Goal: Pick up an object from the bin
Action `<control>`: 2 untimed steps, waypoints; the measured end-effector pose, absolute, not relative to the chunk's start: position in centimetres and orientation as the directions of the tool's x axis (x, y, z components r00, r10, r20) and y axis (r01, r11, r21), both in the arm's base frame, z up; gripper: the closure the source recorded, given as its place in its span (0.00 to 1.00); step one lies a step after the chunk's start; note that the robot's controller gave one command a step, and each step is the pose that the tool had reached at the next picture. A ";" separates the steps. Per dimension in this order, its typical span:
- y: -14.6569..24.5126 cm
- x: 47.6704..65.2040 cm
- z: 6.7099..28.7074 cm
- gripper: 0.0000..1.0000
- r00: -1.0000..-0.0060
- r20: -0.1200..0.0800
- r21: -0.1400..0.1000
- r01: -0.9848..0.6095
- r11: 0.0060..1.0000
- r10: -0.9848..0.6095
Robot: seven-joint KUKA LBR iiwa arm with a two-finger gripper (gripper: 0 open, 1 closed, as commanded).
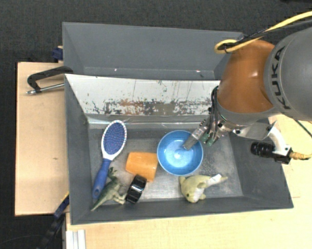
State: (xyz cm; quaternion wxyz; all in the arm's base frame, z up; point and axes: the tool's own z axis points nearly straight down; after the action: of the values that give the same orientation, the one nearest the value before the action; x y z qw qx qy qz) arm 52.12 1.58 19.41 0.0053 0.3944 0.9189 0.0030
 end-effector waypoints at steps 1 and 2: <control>1.5 52.0 19.0 0.00 -0.688 -0.002 0.003 0.726 0.688 0.726; 2.3 53.9 9.9 0.00 -0.896 0.004 -0.001 0.445 0.896 0.445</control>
Offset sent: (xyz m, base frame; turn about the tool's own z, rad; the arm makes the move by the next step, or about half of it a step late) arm 0.0000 0.0000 0.0000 0.0000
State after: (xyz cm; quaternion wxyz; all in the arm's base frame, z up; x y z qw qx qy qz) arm 53.87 2.28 9.90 -0.0019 0.2283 0.9736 0.0000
